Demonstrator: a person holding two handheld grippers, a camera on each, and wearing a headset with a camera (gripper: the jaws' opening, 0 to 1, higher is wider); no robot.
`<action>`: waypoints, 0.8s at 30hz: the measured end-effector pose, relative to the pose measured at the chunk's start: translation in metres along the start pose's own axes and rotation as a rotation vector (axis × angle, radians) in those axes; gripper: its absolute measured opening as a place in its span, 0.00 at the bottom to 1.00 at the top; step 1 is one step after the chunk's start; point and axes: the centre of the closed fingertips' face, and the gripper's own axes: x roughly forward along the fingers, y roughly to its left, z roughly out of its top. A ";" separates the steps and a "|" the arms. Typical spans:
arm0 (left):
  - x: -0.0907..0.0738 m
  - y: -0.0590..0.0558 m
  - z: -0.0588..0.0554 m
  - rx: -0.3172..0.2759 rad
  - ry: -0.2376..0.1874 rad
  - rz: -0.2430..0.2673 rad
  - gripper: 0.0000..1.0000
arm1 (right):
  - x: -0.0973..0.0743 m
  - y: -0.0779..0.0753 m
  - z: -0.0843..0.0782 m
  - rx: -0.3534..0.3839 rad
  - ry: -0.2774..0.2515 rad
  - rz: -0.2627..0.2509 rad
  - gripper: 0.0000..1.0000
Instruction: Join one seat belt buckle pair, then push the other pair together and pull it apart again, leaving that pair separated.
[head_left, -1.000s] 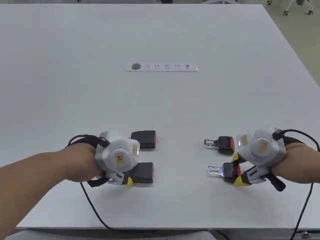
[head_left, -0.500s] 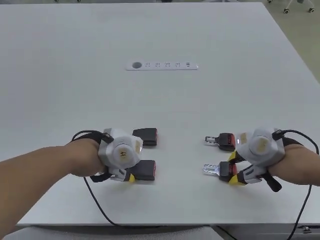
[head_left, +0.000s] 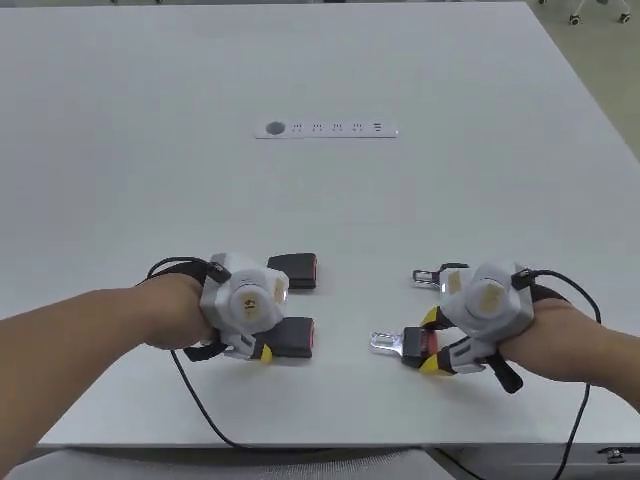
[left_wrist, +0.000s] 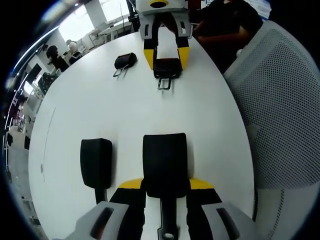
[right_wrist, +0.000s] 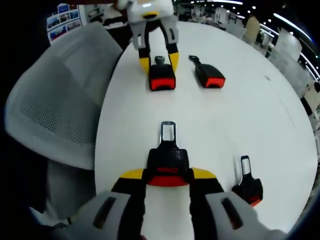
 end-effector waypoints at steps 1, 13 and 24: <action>0.000 0.000 0.000 0.001 -0.001 0.000 0.32 | 0.002 0.000 0.004 0.004 -0.006 -0.002 0.33; 0.000 0.000 0.000 -0.004 0.008 0.005 0.32 | 0.023 0.007 0.042 -0.024 -0.018 0.011 0.33; 0.000 -0.001 0.001 0.007 0.023 0.002 0.32 | 0.033 0.007 0.060 -0.039 -0.013 0.015 0.33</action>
